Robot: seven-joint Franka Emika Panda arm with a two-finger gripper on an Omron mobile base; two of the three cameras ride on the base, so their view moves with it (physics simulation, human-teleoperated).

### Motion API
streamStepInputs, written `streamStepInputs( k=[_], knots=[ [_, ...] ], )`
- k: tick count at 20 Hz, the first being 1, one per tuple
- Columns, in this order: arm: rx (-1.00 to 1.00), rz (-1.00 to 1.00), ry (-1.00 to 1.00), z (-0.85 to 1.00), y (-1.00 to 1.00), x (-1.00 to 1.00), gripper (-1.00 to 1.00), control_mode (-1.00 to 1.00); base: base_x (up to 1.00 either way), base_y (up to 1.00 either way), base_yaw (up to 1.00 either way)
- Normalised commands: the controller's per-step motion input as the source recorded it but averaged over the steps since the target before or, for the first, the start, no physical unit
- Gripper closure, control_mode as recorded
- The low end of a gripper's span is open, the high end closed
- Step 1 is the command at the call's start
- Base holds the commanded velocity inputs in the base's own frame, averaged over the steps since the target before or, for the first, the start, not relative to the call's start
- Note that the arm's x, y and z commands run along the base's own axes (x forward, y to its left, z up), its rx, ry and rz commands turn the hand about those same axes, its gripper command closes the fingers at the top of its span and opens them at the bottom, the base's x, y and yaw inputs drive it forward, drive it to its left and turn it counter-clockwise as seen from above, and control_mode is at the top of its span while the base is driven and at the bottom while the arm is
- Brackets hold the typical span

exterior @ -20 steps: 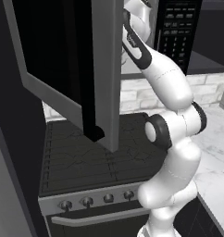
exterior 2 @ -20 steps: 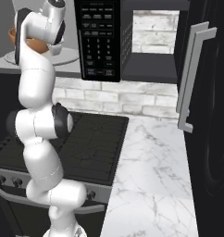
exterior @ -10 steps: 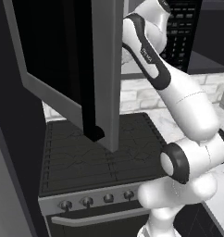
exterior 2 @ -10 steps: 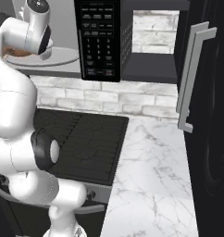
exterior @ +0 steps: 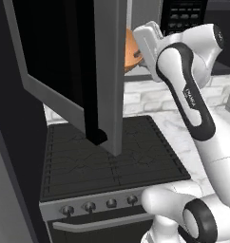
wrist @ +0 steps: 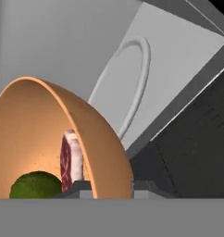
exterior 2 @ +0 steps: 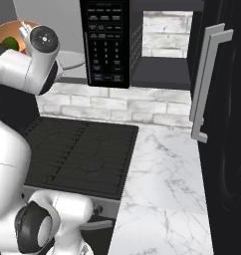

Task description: The microwave is finished heating the steak and lime. Take the bowl containing the food and place it on the dining counter.

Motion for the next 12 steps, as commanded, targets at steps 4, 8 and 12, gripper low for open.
streamStepInputs(
  k=[4,8,12],
  knots=[
    [-0.03,-0.01,0.09,-0.15,-0.99,-1.00,1.00,-1.00,0.00,0.00,0.00],
    [-0.12,0.00,0.20,-0.46,-0.81,-1.00,1.00,-1.00,0.00,0.00,0.00],
    [-0.14,0.00,0.21,-0.75,-0.51,-1.00,1.00,-1.00,0.00,0.00,0.00]
  ],
)
